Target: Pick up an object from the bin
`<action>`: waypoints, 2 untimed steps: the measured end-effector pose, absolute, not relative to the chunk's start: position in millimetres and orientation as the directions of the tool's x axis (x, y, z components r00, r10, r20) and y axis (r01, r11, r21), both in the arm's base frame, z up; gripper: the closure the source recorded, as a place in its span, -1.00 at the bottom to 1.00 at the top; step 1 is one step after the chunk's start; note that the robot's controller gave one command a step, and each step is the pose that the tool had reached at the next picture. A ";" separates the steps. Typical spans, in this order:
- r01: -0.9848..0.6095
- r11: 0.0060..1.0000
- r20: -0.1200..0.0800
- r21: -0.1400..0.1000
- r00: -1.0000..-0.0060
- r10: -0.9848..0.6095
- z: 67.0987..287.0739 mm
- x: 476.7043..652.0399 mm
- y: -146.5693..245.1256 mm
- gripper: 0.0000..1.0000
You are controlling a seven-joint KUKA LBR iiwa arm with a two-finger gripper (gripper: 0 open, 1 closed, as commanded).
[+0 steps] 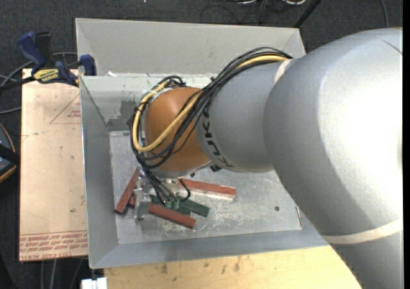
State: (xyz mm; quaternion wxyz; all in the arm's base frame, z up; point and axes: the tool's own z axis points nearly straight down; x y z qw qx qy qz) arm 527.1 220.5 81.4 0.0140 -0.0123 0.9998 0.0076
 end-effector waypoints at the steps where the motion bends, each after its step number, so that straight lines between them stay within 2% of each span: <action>1: -0.025 1.000 -0.028 0.015 -0.999 -0.024 81.4 527.1 220.5 1.00; 2: -0.111 0.994 0.000 0.000 -0.994 -0.111 274.3 528.3 183.2 1.00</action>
Offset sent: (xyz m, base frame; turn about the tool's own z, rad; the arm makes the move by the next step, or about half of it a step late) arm 0.0023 -0.0427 0.2251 -0.1005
